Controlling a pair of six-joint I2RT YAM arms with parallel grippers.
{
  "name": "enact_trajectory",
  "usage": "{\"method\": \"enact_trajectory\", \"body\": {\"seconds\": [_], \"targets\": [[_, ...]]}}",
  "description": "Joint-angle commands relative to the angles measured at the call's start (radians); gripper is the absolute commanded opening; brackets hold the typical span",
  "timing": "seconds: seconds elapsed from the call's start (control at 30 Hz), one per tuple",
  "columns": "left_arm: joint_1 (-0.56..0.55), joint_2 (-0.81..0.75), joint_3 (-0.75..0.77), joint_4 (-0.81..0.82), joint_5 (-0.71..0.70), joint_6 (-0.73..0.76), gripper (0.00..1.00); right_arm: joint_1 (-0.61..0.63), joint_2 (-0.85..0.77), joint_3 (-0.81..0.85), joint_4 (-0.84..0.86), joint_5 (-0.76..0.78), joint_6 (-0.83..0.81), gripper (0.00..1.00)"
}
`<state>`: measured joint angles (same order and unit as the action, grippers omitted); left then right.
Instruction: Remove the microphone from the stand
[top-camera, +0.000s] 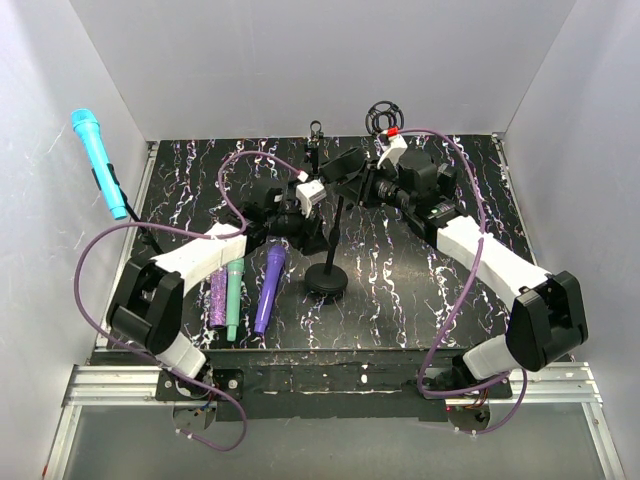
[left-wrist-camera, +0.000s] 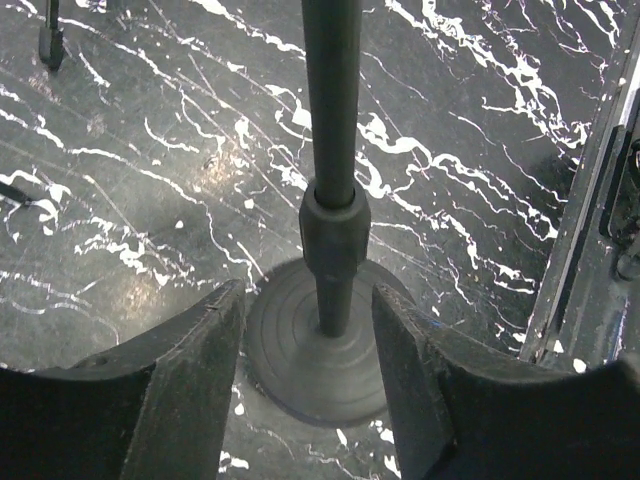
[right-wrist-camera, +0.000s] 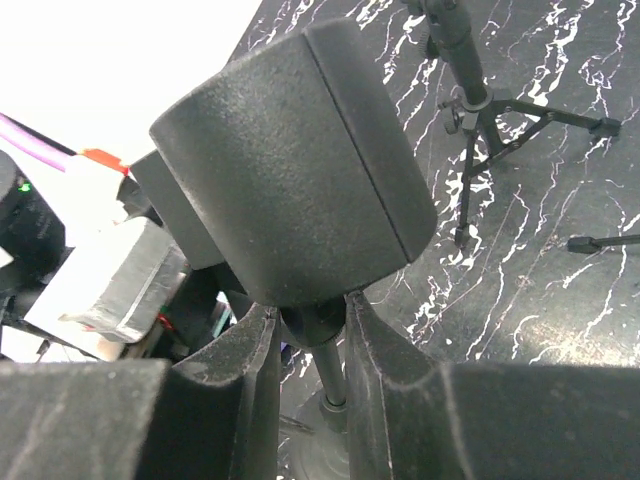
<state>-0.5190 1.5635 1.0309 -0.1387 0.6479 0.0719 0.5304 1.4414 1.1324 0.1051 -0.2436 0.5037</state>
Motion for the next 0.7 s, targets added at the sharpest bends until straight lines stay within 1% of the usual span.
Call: {"method": "enact_trajectory", "body": {"seconds": [0.0, 0.17, 0.2, 0.23, 0.3, 0.37, 0.43, 0.47, 0.53, 0.6, 0.63, 0.67], "targets": [[-0.024, 0.033, 0.072, 0.082, 0.042, -0.012, 0.5, 0.002, 0.01, -0.003, 0.084, -0.069, 0.053, 0.01], [-0.042, 0.096, 0.121, 0.096, 0.073, -0.029, 0.48, -0.004, 0.022, -0.002, 0.091, -0.066, 0.075, 0.01], [-0.047, 0.105, 0.127, 0.094, 0.079, -0.03, 0.45, -0.004, 0.024, -0.002, 0.091, -0.063, 0.079, 0.01], [-0.05, 0.115, 0.136, 0.09, 0.09, -0.032, 0.4, -0.004, 0.024, -0.002, 0.088, -0.059, 0.085, 0.01], [-0.056, 0.133, 0.15, 0.079, 0.108, -0.031, 0.23, -0.007, 0.022, 0.0, 0.074, -0.045, 0.096, 0.01], [-0.065, 0.136, 0.156, 0.071, 0.09, -0.026, 0.01, -0.007, 0.019, 0.004, 0.045, -0.016, 0.113, 0.01], [-0.075, 0.129, 0.152, 0.067, 0.029, -0.027, 0.0, -0.009, 0.014, 0.018, -0.013, 0.051, 0.148, 0.01], [-0.082, 0.122, 0.149, 0.059, -0.019, -0.026, 0.0, -0.009, 0.013, 0.03, -0.069, 0.119, 0.171, 0.01], [-0.113, 0.089, 0.143, 0.057, -0.219, -0.043, 0.0, -0.004, 0.016, 0.087, -0.204, 0.29, 0.203, 0.01], [-0.174, 0.04, 0.152, 0.065, -0.544, -0.096, 0.0, 0.005, 0.033, 0.166, -0.315, 0.416, 0.199, 0.01], [-0.223, 0.024, 0.162, 0.07, -0.758, -0.086, 0.0, 0.005, 0.045, 0.197, -0.341, 0.441, 0.222, 0.01], [-0.275, 0.023, 0.176, 0.077, -0.927, -0.077, 0.0, 0.005, 0.057, 0.232, -0.373, 0.478, 0.263, 0.01]]}}
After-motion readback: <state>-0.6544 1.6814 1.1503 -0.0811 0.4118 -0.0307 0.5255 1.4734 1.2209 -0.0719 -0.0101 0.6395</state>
